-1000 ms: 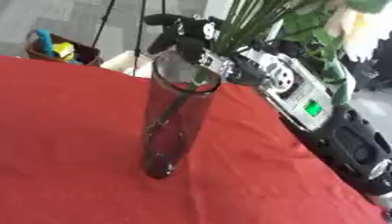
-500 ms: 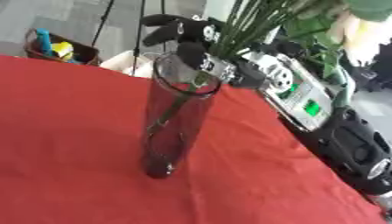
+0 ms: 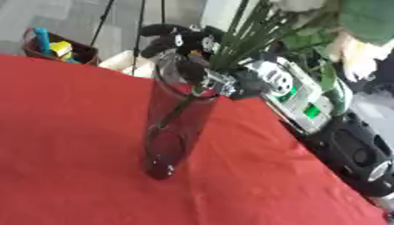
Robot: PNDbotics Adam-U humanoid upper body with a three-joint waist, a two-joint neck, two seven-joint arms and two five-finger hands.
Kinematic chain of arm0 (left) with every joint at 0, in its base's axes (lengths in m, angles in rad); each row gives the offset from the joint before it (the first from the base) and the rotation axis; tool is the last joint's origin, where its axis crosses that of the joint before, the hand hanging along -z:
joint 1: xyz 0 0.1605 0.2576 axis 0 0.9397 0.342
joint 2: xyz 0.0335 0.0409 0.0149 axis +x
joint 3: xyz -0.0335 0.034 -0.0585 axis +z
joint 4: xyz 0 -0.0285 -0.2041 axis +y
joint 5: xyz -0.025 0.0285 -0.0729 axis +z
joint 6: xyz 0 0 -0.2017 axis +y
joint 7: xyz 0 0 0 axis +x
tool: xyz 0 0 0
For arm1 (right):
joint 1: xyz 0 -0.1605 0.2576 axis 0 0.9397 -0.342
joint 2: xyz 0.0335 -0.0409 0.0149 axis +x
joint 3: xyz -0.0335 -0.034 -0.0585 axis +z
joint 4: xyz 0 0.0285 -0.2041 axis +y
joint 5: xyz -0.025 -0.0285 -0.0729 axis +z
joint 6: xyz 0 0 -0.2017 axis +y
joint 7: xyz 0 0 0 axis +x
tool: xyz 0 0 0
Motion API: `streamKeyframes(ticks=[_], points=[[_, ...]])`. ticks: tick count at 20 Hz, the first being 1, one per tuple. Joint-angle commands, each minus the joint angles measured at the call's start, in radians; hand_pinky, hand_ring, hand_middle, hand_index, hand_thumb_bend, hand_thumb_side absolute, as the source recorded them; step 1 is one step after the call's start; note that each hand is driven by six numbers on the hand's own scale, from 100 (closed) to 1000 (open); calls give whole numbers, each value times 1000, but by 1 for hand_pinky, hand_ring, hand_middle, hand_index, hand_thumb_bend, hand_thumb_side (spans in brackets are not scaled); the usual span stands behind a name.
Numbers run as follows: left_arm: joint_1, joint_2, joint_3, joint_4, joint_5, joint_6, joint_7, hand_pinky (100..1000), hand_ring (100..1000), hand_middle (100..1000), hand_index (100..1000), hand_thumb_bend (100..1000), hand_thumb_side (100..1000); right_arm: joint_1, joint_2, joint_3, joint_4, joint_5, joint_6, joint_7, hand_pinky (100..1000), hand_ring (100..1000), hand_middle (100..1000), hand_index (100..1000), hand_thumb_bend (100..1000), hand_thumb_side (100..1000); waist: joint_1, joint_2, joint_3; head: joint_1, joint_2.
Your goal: Arrange flowers into the vase.
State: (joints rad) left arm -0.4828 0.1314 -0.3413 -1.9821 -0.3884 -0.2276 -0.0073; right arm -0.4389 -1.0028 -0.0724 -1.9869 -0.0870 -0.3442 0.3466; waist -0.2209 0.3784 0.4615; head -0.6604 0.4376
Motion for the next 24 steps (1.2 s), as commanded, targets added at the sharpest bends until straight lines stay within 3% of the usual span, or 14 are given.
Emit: streamKeyframes(ticks=[1,8,9,11,16,24], points=[[-9,7,-10,-18,1,3,-3,524,741,734,748,100,733,-8,-45,-7,-13,3,-6,3,942,1000,100,867,100,1000,7,-24,-3,-2,-7],[-8,8,-10,-18,2,4,-6,524,741,733,747,100,734,-2,-53,-10,-13,-2,-48,-29,994,1000,127,916,100,1000,5,-26,-7,-3,-12],[-8,8,-10,-18,2,4,-6,524,742,734,747,100,734,-2,-54,-9,-13,0,-55,-31,1000,1000,162,945,100,1000,4,-26,-7,-4,-12],[-8,9,-11,-18,2,5,-7,523,742,734,747,100,734,3,-58,-9,-13,5,-88,-31,1000,1000,166,945,100,1000,4,-25,-7,-5,-13],[-7,10,-11,-18,1,6,-9,523,742,735,746,100,736,19,-69,-9,-13,72,-142,8,1000,1000,166,955,100,1000,2,-25,-10,-8,-12],[-8,9,-14,-18,-1,7,-15,523,742,735,745,100,738,18,-68,-1,-13,102,-154,3,1000,1000,170,955,100,1000,-4,-20,-9,-11,-17]])
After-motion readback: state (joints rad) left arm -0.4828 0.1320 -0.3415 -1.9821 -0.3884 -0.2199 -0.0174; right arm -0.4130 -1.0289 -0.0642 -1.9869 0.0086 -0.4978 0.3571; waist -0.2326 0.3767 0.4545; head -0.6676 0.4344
